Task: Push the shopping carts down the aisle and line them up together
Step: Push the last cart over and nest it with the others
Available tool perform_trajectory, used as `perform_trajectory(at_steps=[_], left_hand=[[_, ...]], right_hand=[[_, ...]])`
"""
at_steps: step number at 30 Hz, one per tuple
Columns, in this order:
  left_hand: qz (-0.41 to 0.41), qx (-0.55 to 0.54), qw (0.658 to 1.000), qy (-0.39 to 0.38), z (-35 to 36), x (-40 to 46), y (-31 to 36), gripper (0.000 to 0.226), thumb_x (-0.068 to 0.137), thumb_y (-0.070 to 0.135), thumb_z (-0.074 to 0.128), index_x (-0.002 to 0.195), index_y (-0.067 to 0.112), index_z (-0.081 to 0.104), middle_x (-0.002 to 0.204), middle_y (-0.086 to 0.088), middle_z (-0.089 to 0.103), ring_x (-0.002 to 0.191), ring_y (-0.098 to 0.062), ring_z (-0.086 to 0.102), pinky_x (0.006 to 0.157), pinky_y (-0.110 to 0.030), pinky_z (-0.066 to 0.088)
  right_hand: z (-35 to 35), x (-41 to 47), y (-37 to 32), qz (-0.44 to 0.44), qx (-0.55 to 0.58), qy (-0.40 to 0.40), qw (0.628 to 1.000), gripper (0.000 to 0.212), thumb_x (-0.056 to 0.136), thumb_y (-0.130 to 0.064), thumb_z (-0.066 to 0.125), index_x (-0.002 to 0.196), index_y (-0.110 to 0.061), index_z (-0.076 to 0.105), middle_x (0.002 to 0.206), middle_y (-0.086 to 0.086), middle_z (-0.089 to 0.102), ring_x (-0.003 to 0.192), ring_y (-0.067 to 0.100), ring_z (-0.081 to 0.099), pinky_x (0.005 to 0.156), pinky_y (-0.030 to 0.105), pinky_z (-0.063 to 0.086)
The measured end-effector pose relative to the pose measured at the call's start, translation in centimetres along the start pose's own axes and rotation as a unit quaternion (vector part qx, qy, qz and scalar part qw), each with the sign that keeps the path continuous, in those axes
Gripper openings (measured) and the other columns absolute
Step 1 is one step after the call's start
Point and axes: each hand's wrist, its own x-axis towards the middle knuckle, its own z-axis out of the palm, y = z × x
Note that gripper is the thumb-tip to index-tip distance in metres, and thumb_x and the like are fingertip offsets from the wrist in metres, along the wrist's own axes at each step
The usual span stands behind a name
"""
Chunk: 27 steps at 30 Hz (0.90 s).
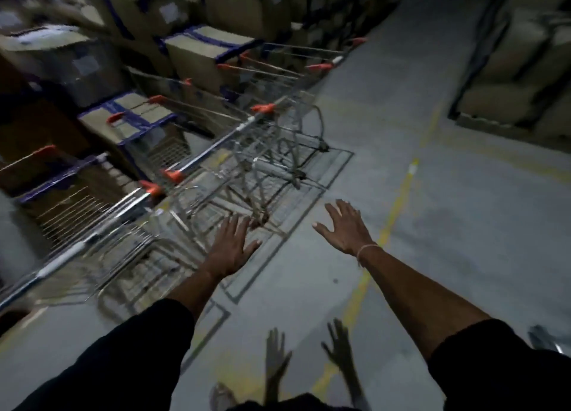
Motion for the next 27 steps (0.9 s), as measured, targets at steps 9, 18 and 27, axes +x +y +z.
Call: perform_trajectory(at_steps=[9,18,27], left_hand=[[0.167,0.005,0.985,-0.046,2.5,7.2,21.6,0.124,0.078,0.092,-0.012,0.163,0.009,0.023,0.169,-0.025,0.016,0.158,-0.043,0.008,0.127,-0.051,0.009],[0.334,0.016,0.936,-0.108,5.3,15.6,37.9,0.119,0.080,0.092,-0.008,0.165,0.013,0.019,0.171,-0.021,0.007,0.159,-0.040,0.002,0.126,-0.053,0.007],[0.467,0.029,0.869,-0.161,8.3,26.0,55.1,0.115,0.081,0.091,-0.006,0.165,0.016,0.016,0.172,-0.017,0.005,0.159,-0.038,-0.002,0.127,-0.053,0.006]], right_hand=[[-5.0,-9.4,18.4,0.177,0.033,0.083,0.980,0.089,0.100,-0.078,0.039,0.170,-0.025,0.022,0.179,0.009,0.002,0.165,0.029,-0.004,0.132,0.051,-0.004],[-7.2,-15.7,30.5,0.332,0.066,0.137,0.931,0.090,0.100,-0.078,0.037,0.170,-0.025,0.019,0.179,0.008,-0.003,0.165,0.028,-0.008,0.131,0.050,-0.008],[-10.9,-17.9,41.0,0.475,0.088,0.178,0.857,0.090,0.099,-0.078,0.040,0.169,-0.025,0.023,0.179,0.012,0.001,0.165,0.030,-0.006,0.132,0.051,-0.007]])
